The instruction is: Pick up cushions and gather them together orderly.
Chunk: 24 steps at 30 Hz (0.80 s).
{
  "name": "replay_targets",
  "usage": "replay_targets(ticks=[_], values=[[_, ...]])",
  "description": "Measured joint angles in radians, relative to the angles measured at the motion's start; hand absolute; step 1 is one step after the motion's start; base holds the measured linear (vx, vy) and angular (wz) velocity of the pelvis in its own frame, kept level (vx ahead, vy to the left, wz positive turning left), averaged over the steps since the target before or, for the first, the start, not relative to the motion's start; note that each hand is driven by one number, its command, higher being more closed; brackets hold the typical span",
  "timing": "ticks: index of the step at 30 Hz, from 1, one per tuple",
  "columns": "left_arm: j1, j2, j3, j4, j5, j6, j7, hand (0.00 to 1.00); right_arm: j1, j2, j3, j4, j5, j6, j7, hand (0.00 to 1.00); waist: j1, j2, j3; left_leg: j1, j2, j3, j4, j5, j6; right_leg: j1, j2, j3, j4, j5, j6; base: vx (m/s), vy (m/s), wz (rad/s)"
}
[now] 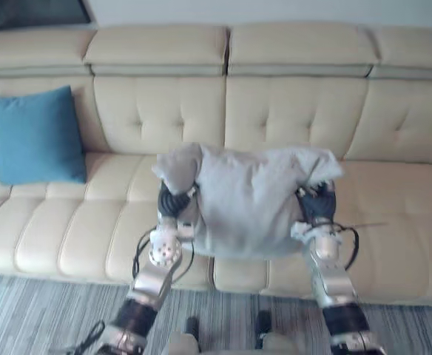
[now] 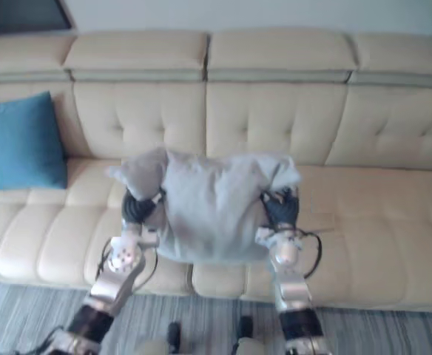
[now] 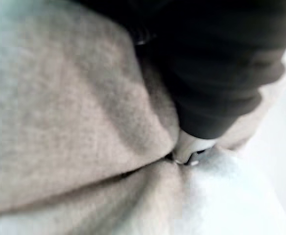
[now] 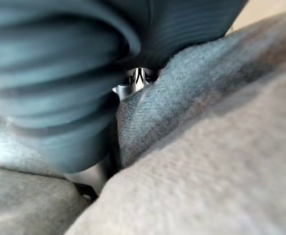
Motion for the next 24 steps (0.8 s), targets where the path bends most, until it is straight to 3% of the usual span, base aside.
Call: replay_targets(ticks=[9,12,20,21,24], values=[[-0.406,0.030,0.037,0.183,-0.004,-0.001,0.094,1.00,-0.358,-0.085,-0.004,0.042,-0.077,0.014,-0.148,1.00,-0.001,0.020,0.042,-0.152,0.000,-0.024,-0.098,0.110,-0.009,-0.208,-0.011,-0.030,0.060,0.020,-0.018,-0.10,-0.039,0.13],[-0.601,0.029,0.052,0.339,-0.004,0.000,0.115,1.00,-0.544,-0.085,-0.043,0.173,-0.113,0.015,-0.207,1.00,-0.012,0.035,0.078,-0.197,0.002,-0.040,-0.140,0.161,-0.029,-0.270,-0.012,-0.049,0.078,0.025,-0.024,0.00,-0.043,0.17],[-0.835,0.020,0.121,0.523,-0.003,0.009,0.144,1.00,-0.789,-0.086,-0.083,0.363,-0.100,0.018,-0.238,1.00,-0.017,0.057,0.137,-0.309,0.009,-0.039,-0.161,0.197,-0.048,-0.385,-0.008,-0.058,0.092,0.026,-0.030,0.01,-0.023,0.07],[-0.860,0.020,0.133,0.526,-0.003,0.020,0.147,0.00,-0.822,-0.086,-0.092,0.382,-0.087,0.018,-0.241,0.00,-0.017,0.059,0.155,-0.322,0.011,-0.039,-0.161,0.202,-0.054,-0.396,-0.007,-0.059,0.091,0.026,-0.030,0.04,-0.025,0.06],[-0.905,0.004,0.168,0.566,-0.002,0.043,0.153,0.00,-0.881,-0.089,-0.123,0.437,-0.061,0.020,-0.250,0.00,-0.016,0.062,0.184,-0.355,0.015,-0.039,-0.167,0.219,-0.071,-0.425,-0.004,-0.060,0.092,0.027,-0.031,0.04,-0.027,0.09]])
